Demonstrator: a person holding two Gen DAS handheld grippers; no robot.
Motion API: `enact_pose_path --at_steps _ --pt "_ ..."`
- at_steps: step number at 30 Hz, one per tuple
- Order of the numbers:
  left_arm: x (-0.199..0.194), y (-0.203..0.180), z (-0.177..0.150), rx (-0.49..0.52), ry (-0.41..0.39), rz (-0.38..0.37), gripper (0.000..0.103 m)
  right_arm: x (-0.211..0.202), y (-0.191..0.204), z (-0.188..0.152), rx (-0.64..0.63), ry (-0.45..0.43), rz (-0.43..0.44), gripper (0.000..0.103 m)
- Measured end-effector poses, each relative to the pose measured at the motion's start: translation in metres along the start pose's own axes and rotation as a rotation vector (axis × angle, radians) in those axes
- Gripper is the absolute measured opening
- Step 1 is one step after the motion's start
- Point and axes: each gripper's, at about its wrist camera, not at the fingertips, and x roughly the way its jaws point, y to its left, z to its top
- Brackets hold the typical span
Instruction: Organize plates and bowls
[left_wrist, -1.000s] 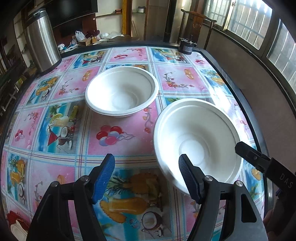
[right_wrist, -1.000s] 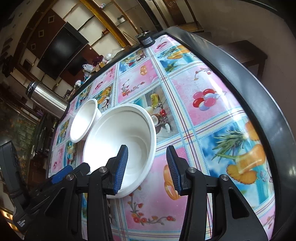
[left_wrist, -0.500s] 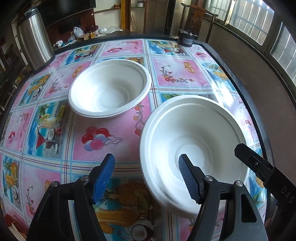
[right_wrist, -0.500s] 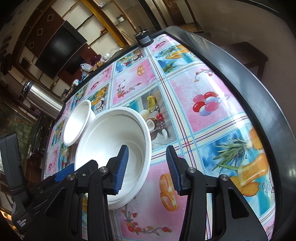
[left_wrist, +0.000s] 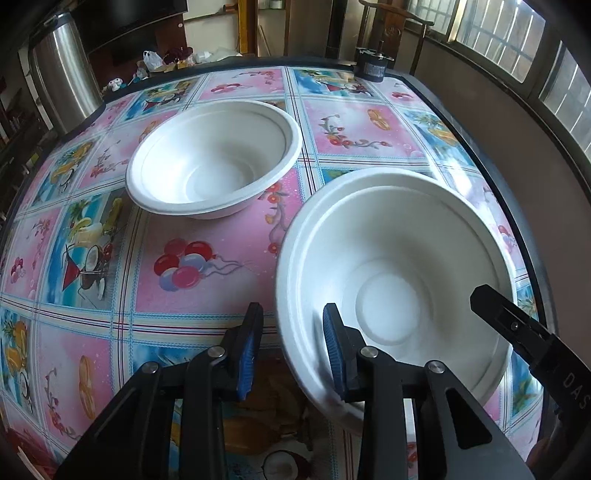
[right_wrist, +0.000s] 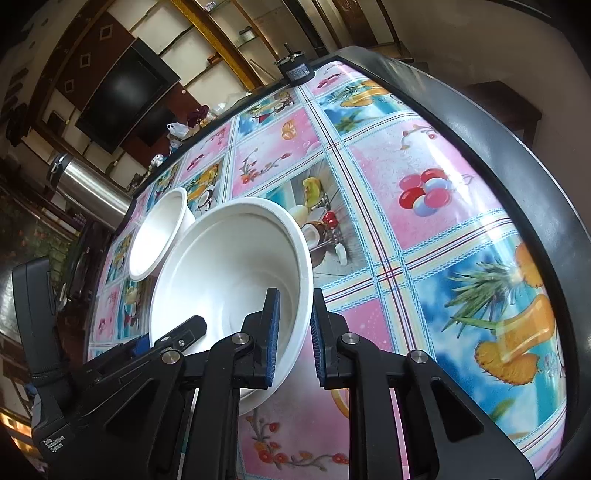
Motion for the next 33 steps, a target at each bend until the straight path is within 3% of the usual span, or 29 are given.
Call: enact_pose_path --at_steps 5,14,33 --pt "-0.001 -0.003 -0.001 0.011 0.002 -0.006 0.019 0.0 0.003 -0.001 -0.021 0.002 -0.001 0.011" --pt "-0.013 -0.001 -0.011 0.022 -0.003 -0.014 0.019 -0.017 0.008 -0.011 -0.052 -0.01 0.002 0.011" --pt "-0.066 0.037 -0.068 0.013 -0.056 0.016 0.019 -0.054 0.045 -0.075 -0.097 -0.009 0.047 0.011"
